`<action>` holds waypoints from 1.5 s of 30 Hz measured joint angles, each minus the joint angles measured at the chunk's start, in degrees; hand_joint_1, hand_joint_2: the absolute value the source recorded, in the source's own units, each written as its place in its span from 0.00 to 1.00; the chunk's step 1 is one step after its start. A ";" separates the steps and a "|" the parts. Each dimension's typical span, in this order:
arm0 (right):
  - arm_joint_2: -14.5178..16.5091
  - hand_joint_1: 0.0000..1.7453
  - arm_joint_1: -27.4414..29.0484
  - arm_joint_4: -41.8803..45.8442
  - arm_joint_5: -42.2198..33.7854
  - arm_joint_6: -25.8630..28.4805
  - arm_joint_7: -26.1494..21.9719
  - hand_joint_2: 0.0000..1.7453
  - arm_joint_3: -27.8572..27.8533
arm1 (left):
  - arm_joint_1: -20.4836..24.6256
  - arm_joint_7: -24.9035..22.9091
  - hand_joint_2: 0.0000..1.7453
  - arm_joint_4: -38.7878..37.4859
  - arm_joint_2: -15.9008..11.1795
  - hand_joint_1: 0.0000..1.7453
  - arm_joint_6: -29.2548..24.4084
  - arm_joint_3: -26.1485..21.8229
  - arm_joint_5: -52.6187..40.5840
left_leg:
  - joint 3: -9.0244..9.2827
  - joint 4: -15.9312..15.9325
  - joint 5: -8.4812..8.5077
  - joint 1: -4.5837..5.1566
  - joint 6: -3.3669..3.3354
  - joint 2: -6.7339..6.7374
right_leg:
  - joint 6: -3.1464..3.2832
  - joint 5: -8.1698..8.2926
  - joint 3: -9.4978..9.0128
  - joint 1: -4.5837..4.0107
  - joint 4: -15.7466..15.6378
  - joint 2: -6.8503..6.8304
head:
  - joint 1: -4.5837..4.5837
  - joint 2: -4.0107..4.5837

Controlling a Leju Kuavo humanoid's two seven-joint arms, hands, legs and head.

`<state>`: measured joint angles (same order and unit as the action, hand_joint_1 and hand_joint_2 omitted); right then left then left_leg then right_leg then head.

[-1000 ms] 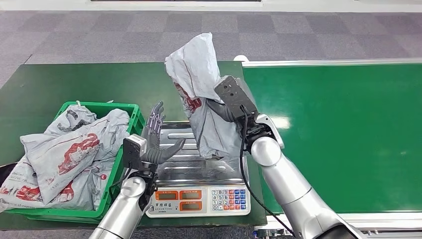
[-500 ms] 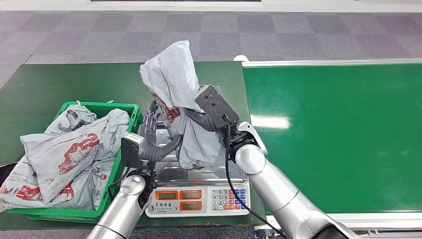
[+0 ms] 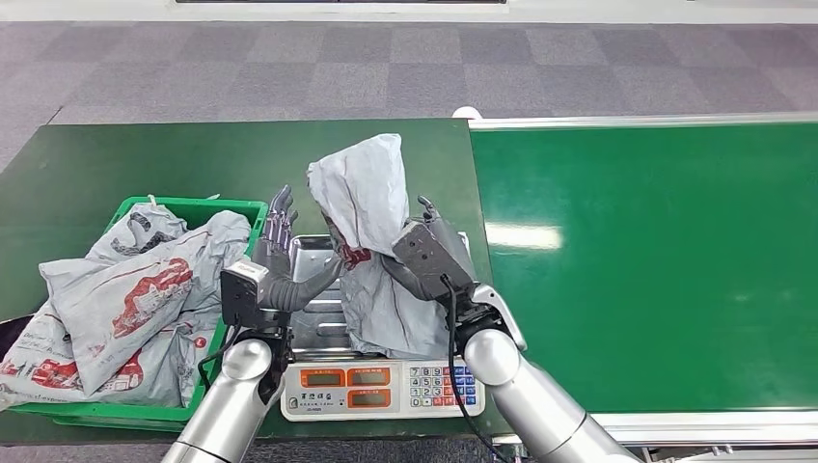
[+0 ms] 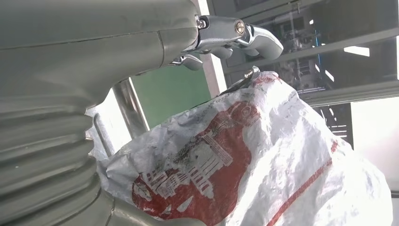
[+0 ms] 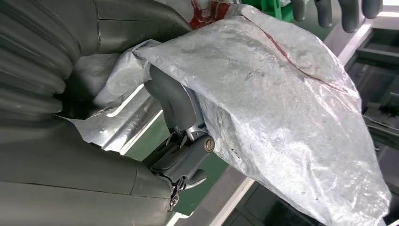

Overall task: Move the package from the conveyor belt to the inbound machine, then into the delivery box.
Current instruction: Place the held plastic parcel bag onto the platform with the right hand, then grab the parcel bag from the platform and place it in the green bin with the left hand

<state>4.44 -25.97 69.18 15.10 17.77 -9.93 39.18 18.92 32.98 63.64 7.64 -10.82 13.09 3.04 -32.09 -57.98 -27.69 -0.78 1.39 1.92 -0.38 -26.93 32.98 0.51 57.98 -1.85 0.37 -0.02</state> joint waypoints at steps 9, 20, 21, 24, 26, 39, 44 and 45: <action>-1.87 0.00 6.21 2.40 3.13 -0.25 1.35 1.00 -2.81 | -1.48 0.02 1.00 0.79 -0.74 0.00 -0.49 0.00 -0.04 | -0.02 0.00 0.00 0.01 0.00 0.00 | 0.02 0.01 0.02 0.01 0.00 0.00 | 0.00 0.00; -1.95 0.00 11.71 5.70 3.72 -3.12 1.33 1.00 -6.70 | -1.49 0.00 1.00 0.80 -1.04 0.00 -0.96 0.00 -2.08 | -0.02 0.00 0.01 0.00 0.01 0.03 | 0.04 0.02 0.04 0.00 0.00 0.02 | -0.01 0.00; -1.95 0.00 12.04 5.90 2.77 -3.52 0.96 1.00 -7.04 | -1.42 -0.01 1.00 0.80 -1.08 0.00 -1.23 0.00 -2.86 | -0.02 0.00 0.01 0.00 0.01 0.02 | 0.04 0.02 0.04 0.00 0.00 0.01 | 0.00 0.00; -1.96 0.00 13.19 6.42 0.95 -2.04 -0.69 0.75 -8.63 | -0.80 -0.55 1.00 0.81 -1.28 0.00 -2.08 0.06 -6.25 | -0.02 0.00 0.02 0.00 0.00 0.00 | 0.04 0.02 0.05 0.00 0.00 0.00 | 0.00 0.00; -1.97 0.00 13.86 6.70 0.64 0.49 -1.88 0.25 -10.37 | -0.15 -1.39 1.00 0.85 -1.36 0.00 -2.05 0.10 -8.22 | -0.02 -0.01 0.03 0.01 -0.01 0.01 | 0.04 0.03 0.05 0.01 0.00 0.00 | -0.01 0.00; -2.38 0.00 11.63 3.35 -7.79 -3.45 -6.21 0.00 -23.15 | 8.64 -6.55 1.00 -4.72 -1.44 0.00 6.28 4.40 -24.71 | -0.05 -0.03 0.13 0.04 -0.04 0.00 | 0.04 0.15 0.06 0.04 0.00 -0.01 | -0.01 0.00; -2.18 0.00 10.99 3.22 -8.23 -4.31 -6.87 0.00 -23.90 | 16.10 -7.43 1.00 -12.88 -1.34 0.00 11.08 7.06 -33.97 | -0.05 -0.03 0.19 0.04 -0.02 0.00 | 0.06 0.18 0.07 0.03 0.01 0.00 | 0.00 0.00; -2.16 0.00 10.88 3.25 -8.35 -4.34 -7.08 0.00 -24.00 | 17.53 -7.65 1.00 -14.52 -1.26 0.00 11.69 7.48 -35.33 | -0.05 -0.03 0.20 0.04 -0.02 0.01 | 0.06 0.19 0.07 0.03 0.01 0.01 | -0.01 0.00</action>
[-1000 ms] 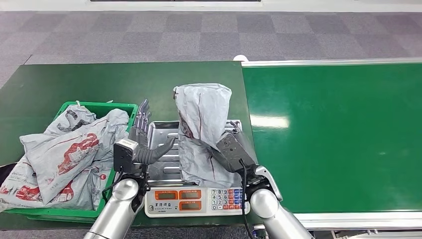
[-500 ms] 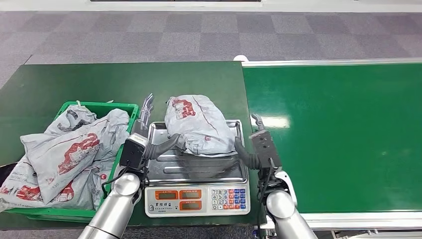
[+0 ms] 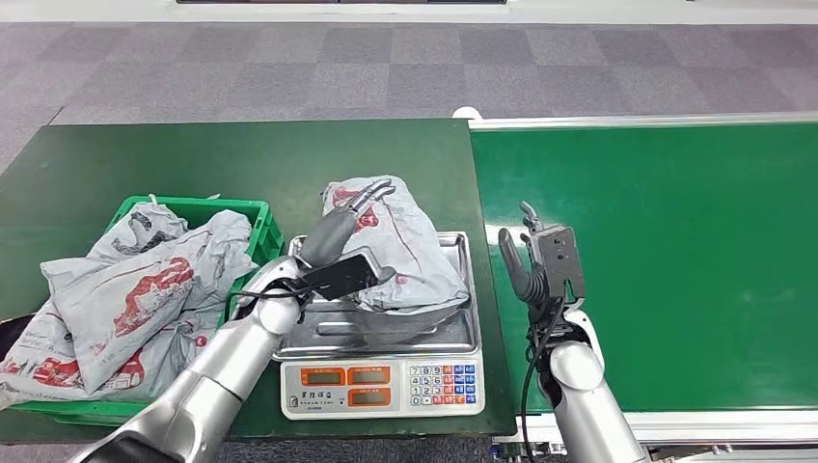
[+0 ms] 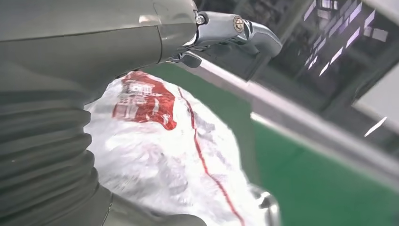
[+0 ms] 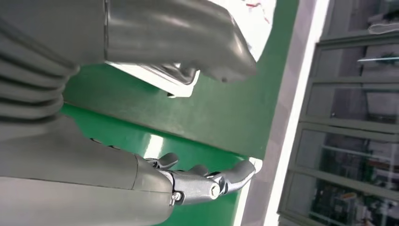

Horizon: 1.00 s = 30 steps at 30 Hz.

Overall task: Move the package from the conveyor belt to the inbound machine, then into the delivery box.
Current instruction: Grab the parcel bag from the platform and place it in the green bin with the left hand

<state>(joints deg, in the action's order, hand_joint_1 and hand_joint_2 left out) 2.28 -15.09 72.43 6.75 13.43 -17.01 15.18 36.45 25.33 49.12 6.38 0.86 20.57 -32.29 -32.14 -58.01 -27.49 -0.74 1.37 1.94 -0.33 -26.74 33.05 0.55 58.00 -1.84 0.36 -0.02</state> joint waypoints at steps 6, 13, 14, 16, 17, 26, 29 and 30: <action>0.01 0.00 -0.26 0.05 -0.39 -0.10 -0.35 0.00 -0.37 | 4.96 -0.40 1.00 -6.68 0.41 0.00 1.54 1.36 -2.65 | -0.01 0.00 0.00 0.01 0.00 0.03 | 0.00 0.03 0.01 0.01 0.00 0.04 | -0.01 0.00; 0.01 0.00 -1.10 0.14 -1.31 -1.70 -1.27 0.00 -0.31 | 10.89 0.54 1.00 -15.66 0.30 0.00 16.29 6.46 -9.79 | -0.02 0.00 0.01 0.00 0.00 0.03 | 0.01 0.05 0.01 0.00 0.01 0.03 | -0.01 0.00; 0.01 0.00 -1.26 0.21 -1.47 -1.87 -1.27 0.00 -0.25 | 11.86 0.87 1.00 -17.29 0.19 0.00 18.53 7.67 -11.11 | -0.02 0.00 0.01 0.00 0.00 0.03 | 0.01 0.05 0.01 0.00 0.01 0.03 | -0.01 0.00; 0.00 0.00 -1.53 0.50 -1.78 -2.07 -1.26 0.00 -0.03 | 13.46 1.26 1.00 -20.10 -0.07 0.00 21.87 10.09 -13.55 | -0.02 0.00 0.02 0.00 0.01 0.03 | 0.01 0.06 0.00 0.00 0.01 0.04 | -0.01 0.00; -0.01 0.00 -1.66 0.75 -1.91 -2.07 -1.24 0.00 0.14 | 14.14 1.31 1.00 -21.33 -0.20 0.00 23.08 11.30 -14.60 | -0.02 0.00 0.02 0.00 0.01 0.03 | 0.01 0.06 0.00 0.00 0.02 0.03 | -0.01 0.00; -0.54 0.00 -3.60 2.97 -2.78 -2.46 -0.67 0.00 1.72 | 18.71 1.34 1.00 -27.57 -1.00 0.50 28.71 19.65 -18.82 | 0.33 0.06 0.00 -0.01 0.00 0.02 | 0.01 0.04 -0.42 0.02 0.02 0.02 | 0.00 0.00; -0.87 0.00 -4.33 2.99 -3.29 -3.08 -0.63 0.00 2.19 | 19.25 2.06 1.00 -28.25 -1.30 1.00 28.67 21.47 -19.55 | 0.38 0.12 -0.03 0.00 -0.02 0.02 | 0.02 -0.01 -0.70 0.04 0.01 0.01 | 0.01 0.00; -0.97 0.00 -4.49 3.00 -3.41 -3.18 -0.66 0.00 2.36 | 19.31 2.28 1.00 -28.35 -1.39 1.00 28.27 21.91 -19.71 | 0.38 0.13 -0.06 0.00 -0.03 0.02 | 0.02 -0.04 -0.80 0.05 0.01 0.01 | 0.01 0.00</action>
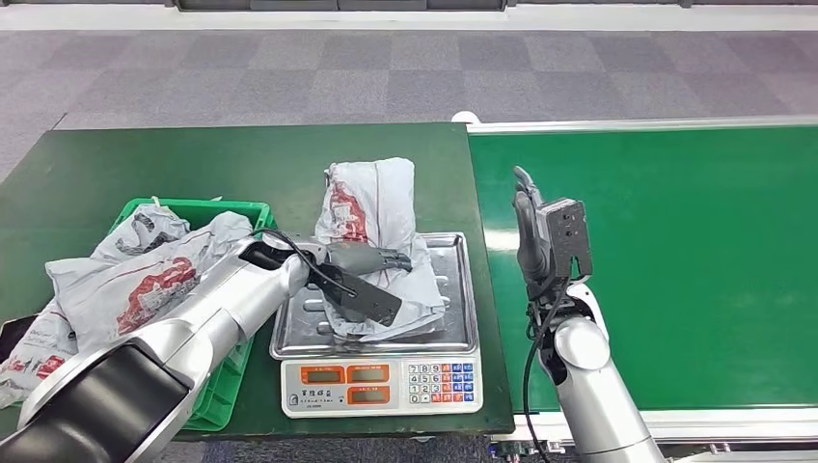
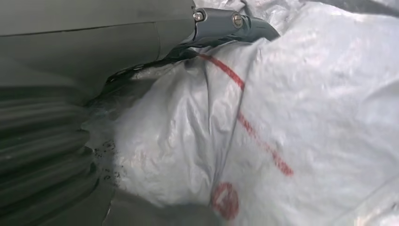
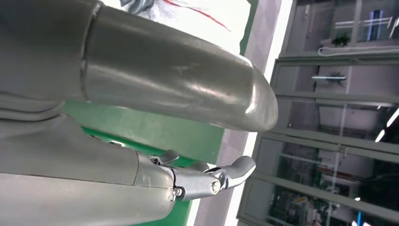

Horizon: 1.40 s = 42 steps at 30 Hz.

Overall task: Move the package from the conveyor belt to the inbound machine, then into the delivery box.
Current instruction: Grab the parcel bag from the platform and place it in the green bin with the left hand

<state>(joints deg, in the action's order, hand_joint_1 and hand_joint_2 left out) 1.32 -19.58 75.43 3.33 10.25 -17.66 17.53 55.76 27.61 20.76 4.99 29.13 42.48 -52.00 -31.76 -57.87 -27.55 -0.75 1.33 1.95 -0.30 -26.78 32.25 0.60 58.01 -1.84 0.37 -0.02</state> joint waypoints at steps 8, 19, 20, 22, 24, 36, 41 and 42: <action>-0.66 0.00 -0.34 0.52 -0.33 -0.06 -0.20 0.00 0.68 | 0.24 0.55 1.00 -0.19 -0.31 1.00 -3.70 1.75 -0.35 | 0.26 0.02 0.04 -0.02 0.05 0.00 | 0.06 -0.02 -0.29 0.00 0.01 -0.01 | -0.01 0.00; -1.70 0.00 0.93 3.07 -0.80 -0.07 -0.37 1.00 0.69 | -1.00 -0.12 1.00 2.33 -0.96 1.00 -21.68 3.80 -4.37 | 0.39 0.01 0.27 0.00 0.07 -0.20 | 0.05 0.15 0.00 0.01 0.01 -0.15 | -0.01 0.00; -1.78 0.00 1.18 3.24 -0.81 -0.09 -0.44 1.00 0.69 | -1.10 -0.92 1.00 3.20 -1.26 1.00 -23.80 4.10 -5.19 | 0.26 0.01 0.35 0.01 0.08 -0.19 | 0.06 0.23 0.14 0.01 0.01 -0.14 | -0.01 0.00; -1.99 0.00 2.00 3.65 -0.83 -0.23 -0.85 1.00 0.69 | -1.35 -2.47 1.00 5.78 -2.40 1.00 -27.21 4.54 -6.42 | -0.01 0.00 0.48 0.01 0.10 -0.19 | 0.08 0.37 0.43 -0.01 0.01 -0.13 | -0.01 0.00; -2.27 0.00 3.09 4.05 -0.85 -0.37 -1.42 1.00 0.69 | -1.79 -4.05 1.00 9.70 -4.19 1.00 -29.23 4.67 -7.55 | -0.24 0.00 0.57 0.01 0.14 -0.19 | 0.10 0.44 0.67 -0.03 0.02 -0.13 | -0.01 0.00; -2.92 0.00 8.61 7.04 -0.38 0.31 -2.37 1.00 0.47 | -6.36 -10.63 1.00 33.07 -13.34 1.00 -31.71 4.69 -15.46 | -0.85 0.01 0.59 0.02 0.16 -0.17 | 0.12 0.45 1.30 -0.04 0.05 -0.12 | -0.01 0.00; -2.93 0.00 11.26 8.85 0.78 1.03 -2.40 1.00 -0.42 | -9.37 -15.19 1.00 39.10 -17.13 1.00 -33.50 2.55 -21.34 | -0.89 0.02 0.59 0.01 0.17 -0.10 | 0.12 0.45 1.32 -0.05 0.06 -0.06 | -0.01 0.00; -2.93 0.00 11.91 9.28 1.08 1.15 -2.42 1.00 -0.67 | -10.25 -15.88 1.00 40.38 -18.24 1.00 -34.01 1.52 -22.25 | -0.89 0.03 0.59 0.01 0.17 -0.04 | 0.13 0.45 1.35 -0.05 0.06 0.00 | -0.01 0.00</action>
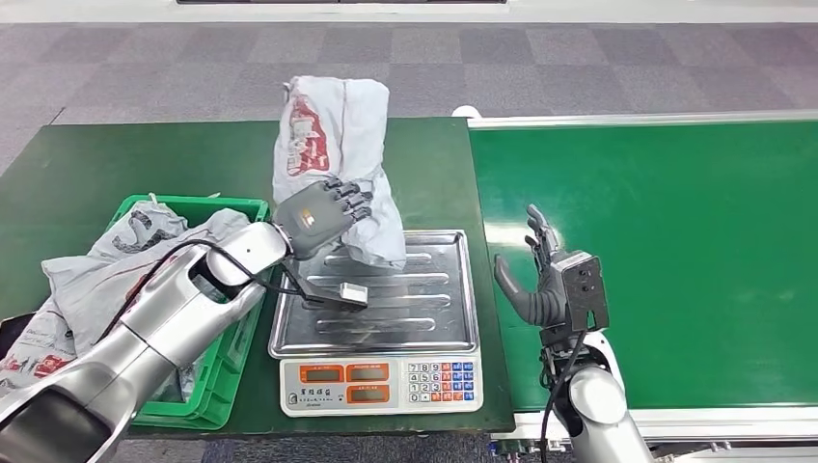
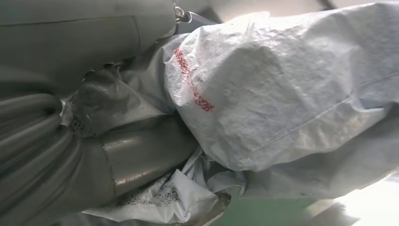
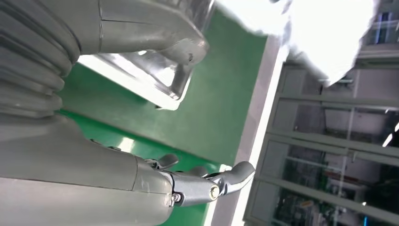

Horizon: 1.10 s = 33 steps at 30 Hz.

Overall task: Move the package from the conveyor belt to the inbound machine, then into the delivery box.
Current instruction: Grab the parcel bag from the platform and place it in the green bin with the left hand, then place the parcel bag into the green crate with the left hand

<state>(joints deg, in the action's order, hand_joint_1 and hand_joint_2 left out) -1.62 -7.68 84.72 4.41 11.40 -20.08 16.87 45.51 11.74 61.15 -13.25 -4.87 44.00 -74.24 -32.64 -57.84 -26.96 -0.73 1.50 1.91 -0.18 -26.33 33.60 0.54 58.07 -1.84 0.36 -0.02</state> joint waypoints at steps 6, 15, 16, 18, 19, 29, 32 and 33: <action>0.00 0.00 2.33 1.71 0.87 0.08 -0.11 1.00 -1.24 | -4.41 -0.52 1.00 4.88 -4.80 1.00 -0.97 -6.44 -2.59 | -0.06 0.04 0.04 -0.03 0.05 -0.01 | 0.02 -0.01 0.09 -0.05 0.01 -0.06 | 0.01 0.00; 0.00 0.00 6.98 5.02 1.03 1.61 -0.12 1.00 -3.88 | -20.36 -5.78 1.00 13.57 -14.69 1.00 -6.25 -24.58 -1.95 | 0.09 0.11 -0.14 -0.02 0.18 0.67 | 0.17 -0.09 0.27 -0.05 0.05 0.62 | 0.01 0.00; 0.00 0.00 7.36 5.31 1.03 1.74 -0.12 1.00 -4.09 | -21.59 -5.78 1.00 14.17 -15.16 1.00 -6.55 -26.17 -1.94 | 0.08 0.11 -0.14 -0.02 0.18 0.67 | 0.19 -0.10 0.29 -0.05 0.05 0.61 | 0.02 0.00; 0.00 0.00 7.53 5.46 1.03 1.82 -0.12 1.00 -4.17 | -22.17 -5.77 1.00 14.42 -15.36 1.00 -6.65 -26.86 -1.95 | 0.08 0.11 -0.14 -0.02 0.19 0.67 | 0.20 -0.11 0.30 -0.05 0.05 0.61 | 0.02 0.00; 0.00 0.00 7.57 5.49 1.03 1.82 -0.12 1.00 -4.19 | -22.30 -5.76 1.00 14.46 -15.38 1.00 -6.66 -27.10 -1.95 | 0.08 0.11 -0.14 -0.02 0.19 0.67 | 0.20 -0.11 0.30 -0.05 0.05 0.60 | 0.02 0.00; 0.38 0.00 12.87 10.06 1.81 2.93 0.01 1.00 -6.30 | -42.72 -10.01 1.00 30.12 -16.96 1.00 -4.89 -49.95 -1.33 | -0.06 0.13 -0.22 -0.04 0.19 0.45 | 0.25 -0.17 0.33 -0.07 0.04 0.38 | 0.01 0.00; 0.49 0.00 13.10 10.45 2.03 2.93 0.02 1.00 -6.36 | -44.54 -9.66 1.00 31.89 -16.96 0.97 -3.99 -51.75 -0.93 | -0.06 0.13 -0.22 -0.05 0.19 0.44 | 0.25 -0.17 0.30 -0.07 0.05 0.38 | 0.02 0.00; 0.52 0.00 13.21 10.59 2.13 2.93 0.02 1.00 -6.41 | -45.34 -9.17 1.00 32.59 -16.96 0.72 -3.48 -52.36 -0.13 | -0.05 0.13 -0.22 -0.05 0.19 0.45 | 0.25 -0.17 0.30 -0.07 0.05 0.39 | 0.02 0.00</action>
<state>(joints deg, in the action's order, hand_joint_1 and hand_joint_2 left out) -1.09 5.54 95.30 6.53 14.34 -20.06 10.46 0.17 2.57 93.74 -30.21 -8.35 -8.36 -74.38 -32.69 -57.71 -27.18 -0.79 1.70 2.36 0.08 -26.50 33.90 0.47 58.11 -1.45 0.37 -0.02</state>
